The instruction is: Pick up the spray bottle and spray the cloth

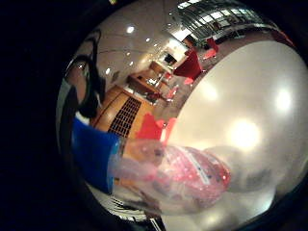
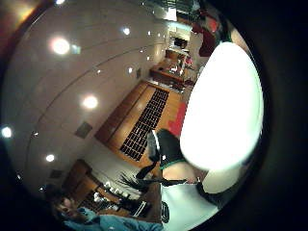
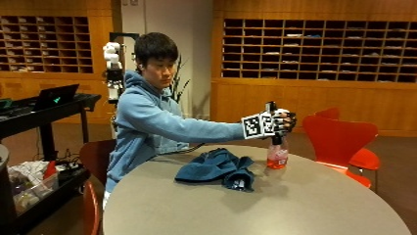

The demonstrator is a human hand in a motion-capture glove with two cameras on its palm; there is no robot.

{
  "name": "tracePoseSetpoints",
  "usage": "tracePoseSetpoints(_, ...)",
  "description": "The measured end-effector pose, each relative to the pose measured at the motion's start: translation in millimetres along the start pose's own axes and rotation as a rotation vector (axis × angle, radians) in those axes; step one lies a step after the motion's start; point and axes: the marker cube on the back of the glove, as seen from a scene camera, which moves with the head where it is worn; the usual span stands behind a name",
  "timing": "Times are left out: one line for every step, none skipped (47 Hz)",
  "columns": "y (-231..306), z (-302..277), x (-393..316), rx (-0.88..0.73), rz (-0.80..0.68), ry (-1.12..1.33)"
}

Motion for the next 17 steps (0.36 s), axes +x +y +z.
tracePoseSetpoints(1, -3, -2, -0.002, -0.007, 0.004)
tracePoseSetpoints(1, -7, -5, -0.002, -0.014, 0.007)
tracePoseSetpoints(2, -11, -8, -0.002, -0.021, 0.009)
tracePoseSetpoints(2, -15, -11, 0.000, -0.029, 0.010)
tracePoseSetpoints(2, -19, -14, 0.003, -0.037, 0.012)
tracePoseSetpoints(3, -24, -17, 0.006, -0.047, 0.014)
tracePoseSetpoints(3, -28, -20, 0.008, -0.055, 0.016)
tracePoseSetpoints(4, -33, -24, 0.011, -0.063, 0.015)
tracePoseSetpoints(6, -37, -29, 0.013, -0.071, 0.013)
tracePoseSetpoints(7, -41, -34, 0.015, -0.078, 0.009)
tracePoseSetpoints(9, -45, -39, 0.015, -0.086, 0.005)
tracePoseSetpoints(11, -49, -44, 0.015, -0.094, 0.000)
tracePoseSetpoints(13, -54, -49, 0.014, -0.104, -0.005)
tracePoseSetpoints(15, -59, -54, 0.012, -0.113, -0.010)
tracePoseSetpoints(18, -64, -59, 0.010, -0.123, -0.016)
tracePoseSetpoints(20, -68, -63, 0.008, -0.131, -0.020)
tracePoseSetpoints(21, -70, -65, 0.007, -0.136, -0.023)
